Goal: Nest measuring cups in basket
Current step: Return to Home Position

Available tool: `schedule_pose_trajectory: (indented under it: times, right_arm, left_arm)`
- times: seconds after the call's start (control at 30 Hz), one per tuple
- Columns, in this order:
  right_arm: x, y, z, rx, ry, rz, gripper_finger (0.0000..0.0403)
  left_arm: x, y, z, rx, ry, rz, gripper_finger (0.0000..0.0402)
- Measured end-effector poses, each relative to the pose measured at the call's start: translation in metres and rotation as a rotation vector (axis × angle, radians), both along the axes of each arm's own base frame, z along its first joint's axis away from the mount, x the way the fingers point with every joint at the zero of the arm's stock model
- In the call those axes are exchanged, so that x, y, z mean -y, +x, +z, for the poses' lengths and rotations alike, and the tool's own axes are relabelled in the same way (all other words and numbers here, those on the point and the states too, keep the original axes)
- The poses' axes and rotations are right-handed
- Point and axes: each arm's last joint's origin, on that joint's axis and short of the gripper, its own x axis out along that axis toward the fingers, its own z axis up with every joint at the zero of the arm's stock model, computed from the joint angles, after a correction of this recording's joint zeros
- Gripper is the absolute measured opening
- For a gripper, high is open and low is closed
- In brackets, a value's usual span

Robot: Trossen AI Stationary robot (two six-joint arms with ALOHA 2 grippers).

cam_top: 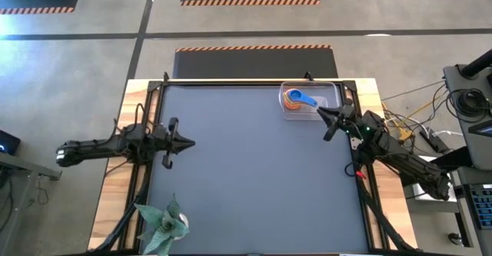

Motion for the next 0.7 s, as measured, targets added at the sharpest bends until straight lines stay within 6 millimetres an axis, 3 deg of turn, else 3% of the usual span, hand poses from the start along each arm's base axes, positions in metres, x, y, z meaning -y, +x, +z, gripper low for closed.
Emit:
schedule_pose_trajectory:
  times: [0.33,0.7]
  right_arm:
    - [-0.0001,0.0,0.0,0.001,0.002,0.004,0.0052]
    - [-0.0003,0.0002,0.0024,0.113,0.132,0.003,0.0052]
  left_arm:
    - [-0.0003,0.0024,-0.0028,-0.037,-0.061,0.0,0.0]
    - [-0.0003,0.0028,-0.0014,-0.036,-0.064,0.0,0.0]
